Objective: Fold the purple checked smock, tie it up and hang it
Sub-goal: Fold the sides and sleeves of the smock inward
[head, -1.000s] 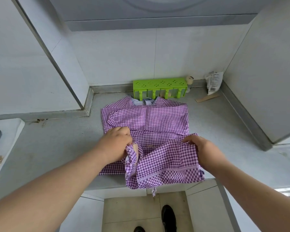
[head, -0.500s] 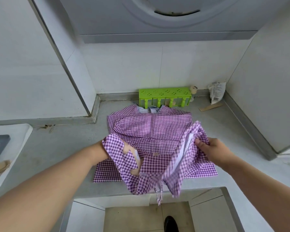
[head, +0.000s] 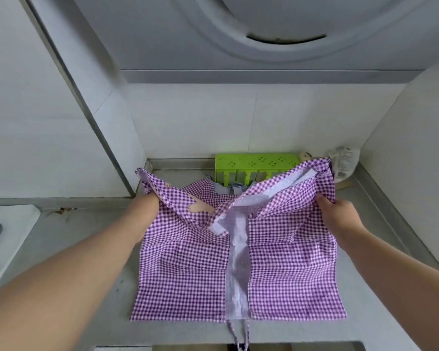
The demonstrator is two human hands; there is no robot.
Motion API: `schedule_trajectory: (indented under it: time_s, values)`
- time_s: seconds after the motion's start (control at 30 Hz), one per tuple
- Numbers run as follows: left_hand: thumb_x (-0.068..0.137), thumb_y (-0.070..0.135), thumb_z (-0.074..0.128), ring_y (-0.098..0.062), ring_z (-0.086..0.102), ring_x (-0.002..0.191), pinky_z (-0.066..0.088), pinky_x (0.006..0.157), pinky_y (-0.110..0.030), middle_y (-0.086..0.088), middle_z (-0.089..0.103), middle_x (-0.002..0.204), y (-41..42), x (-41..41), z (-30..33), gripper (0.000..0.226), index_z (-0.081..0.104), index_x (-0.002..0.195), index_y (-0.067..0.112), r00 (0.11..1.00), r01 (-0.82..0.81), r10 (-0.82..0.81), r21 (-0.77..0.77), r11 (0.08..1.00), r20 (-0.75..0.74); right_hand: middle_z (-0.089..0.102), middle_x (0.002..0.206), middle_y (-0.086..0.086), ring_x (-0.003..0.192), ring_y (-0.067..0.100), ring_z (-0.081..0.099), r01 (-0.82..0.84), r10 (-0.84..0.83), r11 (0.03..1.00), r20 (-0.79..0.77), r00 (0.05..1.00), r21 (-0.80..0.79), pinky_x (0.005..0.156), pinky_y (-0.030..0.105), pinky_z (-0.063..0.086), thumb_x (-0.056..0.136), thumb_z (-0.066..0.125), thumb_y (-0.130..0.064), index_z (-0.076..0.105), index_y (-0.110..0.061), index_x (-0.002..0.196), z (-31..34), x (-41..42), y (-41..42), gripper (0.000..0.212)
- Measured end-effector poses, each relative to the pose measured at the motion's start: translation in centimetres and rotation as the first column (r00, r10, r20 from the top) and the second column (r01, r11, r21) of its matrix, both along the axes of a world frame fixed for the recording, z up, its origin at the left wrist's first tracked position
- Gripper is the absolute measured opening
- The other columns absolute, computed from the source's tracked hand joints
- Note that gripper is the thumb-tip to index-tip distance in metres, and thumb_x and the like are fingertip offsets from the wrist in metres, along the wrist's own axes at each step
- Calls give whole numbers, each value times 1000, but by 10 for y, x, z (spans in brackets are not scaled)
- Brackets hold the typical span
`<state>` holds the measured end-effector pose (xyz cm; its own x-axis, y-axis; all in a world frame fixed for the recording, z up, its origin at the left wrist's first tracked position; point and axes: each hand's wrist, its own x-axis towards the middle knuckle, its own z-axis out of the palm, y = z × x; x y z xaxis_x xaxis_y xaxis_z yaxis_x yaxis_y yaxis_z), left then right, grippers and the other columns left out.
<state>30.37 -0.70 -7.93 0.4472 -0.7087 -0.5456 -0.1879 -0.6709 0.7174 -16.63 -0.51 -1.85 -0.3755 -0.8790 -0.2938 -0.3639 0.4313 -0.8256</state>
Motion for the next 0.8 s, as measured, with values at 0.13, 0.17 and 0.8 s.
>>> schedule_trajectory:
  time_s: [0.13,0.17,0.8]
  values:
    - [107,45,48,-34,76,89,59,87,-46,-11,79,92,-10,-48,70,39,75,97,18,996,-8,8,-1,1000,-83,66,81,1,74,23,63,-51,51,999,-77,996,10,77,37,53,101,60,-39,67,-14,98,-15,1,-58,26]
    - [106,49,48,-34,76,89,60,88,-47,-10,80,92,-13,-52,71,41,75,98,19,997,13,-13,-5,1000,-70,67,83,4,74,24,62,-61,64,998,-98,993,30,79,38,53,101,61,-39,67,-15,98,-19,1,-66,25]
    - [103,70,26,-33,64,120,47,112,-52,-12,63,143,-97,-9,-28,73,53,153,22,998,16,-19,50,999,56,70,92,17,89,40,69,-25,86,959,-204,975,284,92,57,58,101,63,-33,70,0,105,-126,-13,-168,34]
